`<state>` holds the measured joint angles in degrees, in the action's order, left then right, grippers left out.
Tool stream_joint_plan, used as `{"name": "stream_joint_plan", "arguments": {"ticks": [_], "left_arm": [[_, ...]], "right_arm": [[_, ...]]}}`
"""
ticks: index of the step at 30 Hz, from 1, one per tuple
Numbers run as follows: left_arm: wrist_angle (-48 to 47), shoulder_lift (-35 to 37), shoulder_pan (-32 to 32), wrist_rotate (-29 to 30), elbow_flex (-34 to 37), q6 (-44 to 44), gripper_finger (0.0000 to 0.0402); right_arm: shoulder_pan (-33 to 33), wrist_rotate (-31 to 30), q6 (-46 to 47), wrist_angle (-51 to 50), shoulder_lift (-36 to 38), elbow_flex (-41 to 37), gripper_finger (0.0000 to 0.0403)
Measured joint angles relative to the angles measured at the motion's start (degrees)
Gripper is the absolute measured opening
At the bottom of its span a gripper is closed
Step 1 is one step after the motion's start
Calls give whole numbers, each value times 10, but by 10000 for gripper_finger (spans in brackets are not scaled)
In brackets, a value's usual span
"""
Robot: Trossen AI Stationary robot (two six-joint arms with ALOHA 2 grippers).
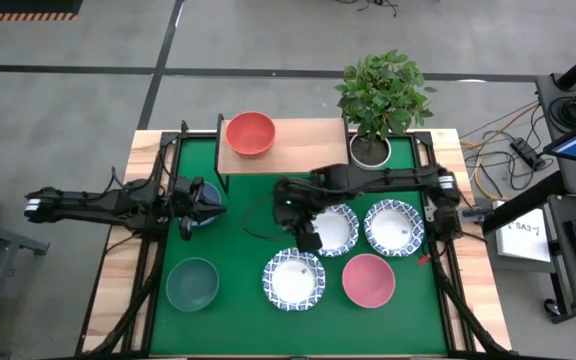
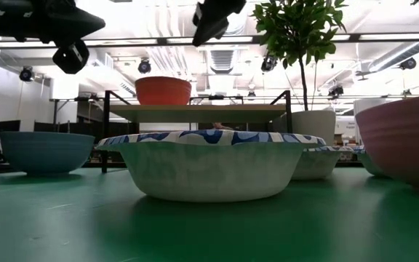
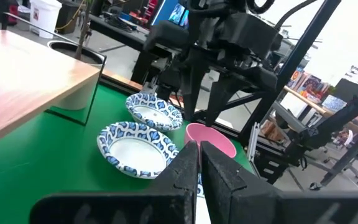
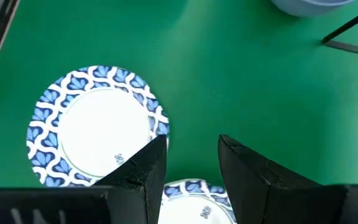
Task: Place and stack bowls onto a shelf
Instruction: Put the top left white patterned bowl on the shelf
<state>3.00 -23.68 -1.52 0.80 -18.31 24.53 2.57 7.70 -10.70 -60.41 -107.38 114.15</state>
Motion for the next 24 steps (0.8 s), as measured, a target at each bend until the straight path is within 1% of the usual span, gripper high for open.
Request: {"name": "stream_joint_plan", "arguments": {"ticks": [4, 7, 11, 15, 20, 24], "left_arm": [[0, 1, 0, 0, 0, -4, 0], [6, 1, 0, 0, 0, -14, 0], [9, 1, 0, 0, 0, -19, 0], [9, 0, 0, 0, 0, -36, 0], [9, -4, 0, 1, 0, -36, 0], [8, -10, 0, 1, 0, -36, 0]], "right_arm": [[14, -8, 47, 79, 59, -106, 134], [26, -52, 96, 127, 96, -176, 134], [44, -106, 139, 163, 120, -250, 134], [53, -112, 173, 160, 123, -290, 134], [63, -104, 200, 157, 116, -316, 136], [73, -103, 228, 108, 115, -319, 140]]}}
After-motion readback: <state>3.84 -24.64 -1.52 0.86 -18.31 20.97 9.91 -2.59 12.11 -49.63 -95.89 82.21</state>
